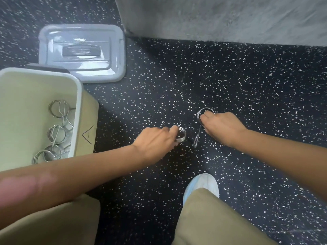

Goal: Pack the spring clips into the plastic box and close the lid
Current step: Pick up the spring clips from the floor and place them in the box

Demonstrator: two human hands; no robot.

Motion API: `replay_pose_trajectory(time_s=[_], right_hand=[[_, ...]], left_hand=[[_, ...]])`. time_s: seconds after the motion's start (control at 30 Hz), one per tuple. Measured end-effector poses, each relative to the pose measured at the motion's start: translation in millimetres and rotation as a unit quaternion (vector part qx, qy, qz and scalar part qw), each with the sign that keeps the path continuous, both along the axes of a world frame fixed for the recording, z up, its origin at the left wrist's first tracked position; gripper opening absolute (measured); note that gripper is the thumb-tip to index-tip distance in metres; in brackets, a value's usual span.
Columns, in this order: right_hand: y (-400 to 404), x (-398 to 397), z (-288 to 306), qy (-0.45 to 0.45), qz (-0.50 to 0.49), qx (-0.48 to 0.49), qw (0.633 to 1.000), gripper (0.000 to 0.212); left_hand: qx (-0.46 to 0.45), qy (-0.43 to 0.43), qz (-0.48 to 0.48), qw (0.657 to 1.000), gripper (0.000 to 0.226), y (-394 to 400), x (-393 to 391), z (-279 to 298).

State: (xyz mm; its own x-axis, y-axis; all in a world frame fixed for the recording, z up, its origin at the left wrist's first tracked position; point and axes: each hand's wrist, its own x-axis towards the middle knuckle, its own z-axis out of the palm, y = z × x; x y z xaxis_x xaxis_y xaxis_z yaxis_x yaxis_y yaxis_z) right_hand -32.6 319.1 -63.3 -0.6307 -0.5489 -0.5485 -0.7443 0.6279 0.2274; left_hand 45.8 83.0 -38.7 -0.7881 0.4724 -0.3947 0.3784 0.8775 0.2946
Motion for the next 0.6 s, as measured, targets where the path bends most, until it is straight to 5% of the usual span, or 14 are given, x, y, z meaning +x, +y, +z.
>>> replay_pose_trajectory(time_s=[0.23, 0.6], right_hand=[[-35, -1, 21, 0.03, 0.037, -0.17, 0.984, 0.015], [-119, 11, 55, 0.004, 0.091, -0.253, 0.963, 0.019]], left_hand=[[0.05, 0.044, 0.116, 0.991, 0.024, -45, -15, 41], [0.179, 0.147, 0.261, 0.937, 0.027, -142, 11, 117]])
